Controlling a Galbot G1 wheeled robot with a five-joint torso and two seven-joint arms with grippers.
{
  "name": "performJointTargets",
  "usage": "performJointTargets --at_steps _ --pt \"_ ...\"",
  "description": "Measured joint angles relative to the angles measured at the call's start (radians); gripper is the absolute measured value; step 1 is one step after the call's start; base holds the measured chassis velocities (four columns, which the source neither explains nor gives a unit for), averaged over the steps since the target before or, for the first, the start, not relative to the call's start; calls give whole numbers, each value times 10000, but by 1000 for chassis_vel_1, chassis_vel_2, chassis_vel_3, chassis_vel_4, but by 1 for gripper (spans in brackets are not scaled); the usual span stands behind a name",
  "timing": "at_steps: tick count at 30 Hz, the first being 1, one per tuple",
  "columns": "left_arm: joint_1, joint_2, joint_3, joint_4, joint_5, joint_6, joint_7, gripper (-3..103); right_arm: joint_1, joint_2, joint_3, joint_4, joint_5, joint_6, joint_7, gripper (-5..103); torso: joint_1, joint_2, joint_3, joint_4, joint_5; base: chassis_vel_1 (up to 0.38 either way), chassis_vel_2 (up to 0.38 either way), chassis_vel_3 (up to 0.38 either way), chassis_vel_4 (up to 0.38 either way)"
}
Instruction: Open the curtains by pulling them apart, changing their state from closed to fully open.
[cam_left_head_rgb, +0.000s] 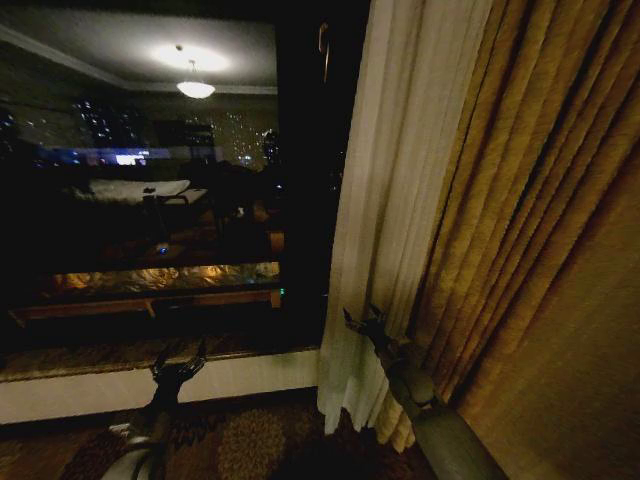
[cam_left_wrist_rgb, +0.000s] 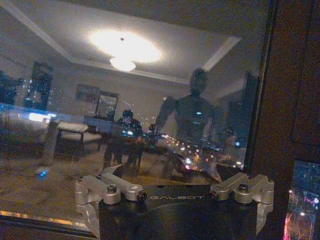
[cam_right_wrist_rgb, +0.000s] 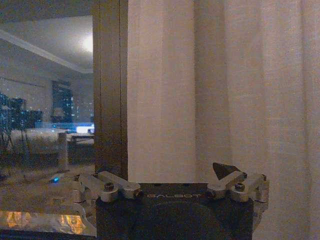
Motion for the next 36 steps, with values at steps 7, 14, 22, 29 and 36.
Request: performJointTargets --at_steps 7,14,22,29,36 --pt "1 -1 1 0 0 0 1 100 8 4 2 -11 -6 6 6 100 0 0 0 -1 1 55 38 -49 -38" --pt "0 -1 0 0 0 0 1 100 12 6 3 -16 -11 13 12 100 0 0 0 -1 1 198 169 -187 -169" --pt "0 0 -2 0 0 0 0 100 17 9 0 -20 -13 14 12 100 0 0 1 3 -2 285 300 -279 -277" --pt "0 0 -1 0 0 0 0 100 18 7 1 -23 -13 14 13 100 -2 1 0 0 2 335 341 -342 -340" --pt "0 -1 -1 0 0 0 0 100 21 8 1 -24 -14 14 13 100 -1 1 0 2 -3 371 343 -379 -340"
